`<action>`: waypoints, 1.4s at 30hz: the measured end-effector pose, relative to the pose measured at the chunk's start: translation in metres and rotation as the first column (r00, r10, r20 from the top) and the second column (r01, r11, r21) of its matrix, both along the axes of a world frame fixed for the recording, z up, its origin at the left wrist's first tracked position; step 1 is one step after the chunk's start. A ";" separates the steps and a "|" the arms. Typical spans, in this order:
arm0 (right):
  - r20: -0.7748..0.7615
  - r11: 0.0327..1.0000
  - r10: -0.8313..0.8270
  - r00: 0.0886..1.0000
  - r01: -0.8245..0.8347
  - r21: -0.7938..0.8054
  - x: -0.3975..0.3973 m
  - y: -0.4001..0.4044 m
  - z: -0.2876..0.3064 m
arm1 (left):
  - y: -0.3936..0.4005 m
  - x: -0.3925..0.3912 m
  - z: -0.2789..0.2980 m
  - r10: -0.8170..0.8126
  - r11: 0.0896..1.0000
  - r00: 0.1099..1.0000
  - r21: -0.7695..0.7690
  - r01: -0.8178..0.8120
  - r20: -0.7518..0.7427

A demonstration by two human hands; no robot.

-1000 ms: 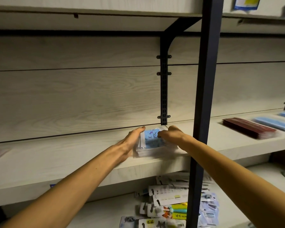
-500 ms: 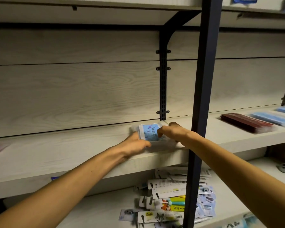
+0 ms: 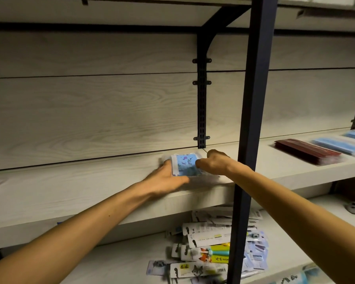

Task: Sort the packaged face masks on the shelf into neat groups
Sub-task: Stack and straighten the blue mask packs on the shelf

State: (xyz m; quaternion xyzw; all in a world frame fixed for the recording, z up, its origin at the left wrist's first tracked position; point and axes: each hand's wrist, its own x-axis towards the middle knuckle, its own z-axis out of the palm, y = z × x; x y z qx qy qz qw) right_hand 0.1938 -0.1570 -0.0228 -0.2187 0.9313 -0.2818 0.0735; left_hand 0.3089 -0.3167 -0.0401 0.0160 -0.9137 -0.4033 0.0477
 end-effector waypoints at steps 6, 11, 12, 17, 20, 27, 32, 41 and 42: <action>-0.170 0.999 0.022 0.985 -0.016 0.039 -0.011 -0.019 -0.008 | -0.017 -0.013 -0.006 0.315 0.921 0.949 -0.248 -0.301 0.015; -0.079 0.997 -0.075 0.994 0.077 0.022 -0.025 -0.026 -0.019 | -0.019 -0.017 -0.014 0.282 0.940 0.958 -0.211 -0.267 0.044; -0.067 0.996 -0.084 0.994 0.084 0.003 -0.026 -0.027 -0.017 | -0.017 -0.019 -0.014 0.257 0.956 0.965 -0.159 -0.245 0.055; 0.111 0.972 -0.116 0.987 0.136 -0.192 -0.032 -0.025 -0.006 | -0.006 -0.033 -0.011 0.264 0.964 0.962 -0.031 -0.263 0.075; 0.311 0.951 -0.143 0.940 0.217 -0.220 -0.035 -0.025 0.003 | -0.012 -0.038 -0.012 0.271 0.958 0.958 0.070 -0.278 0.092; 0.591 0.879 -0.080 0.803 0.337 -0.338 -0.034 -0.022 0.004 | -0.027 -0.037 -0.018 0.316 0.943 0.942 0.070 -0.325 0.113; 0.413 0.828 0.006 0.911 0.227 -0.512 -0.022 -0.030 0.003 | -0.033 -0.029 -0.022 0.332 0.877 0.941 0.344 -0.335 0.070; 0.039 0.531 0.195 0.980 -0.072 -0.844 0.024 -0.049 0.020 | -0.058 -0.014 0.007 0.436 0.780 0.839 0.602 -0.171 -0.327; 0.048 0.515 0.200 0.979 -0.064 -0.855 0.028 -0.052 0.014 | -0.059 -0.012 0.002 0.436 0.782 0.838 0.599 -0.171 -0.330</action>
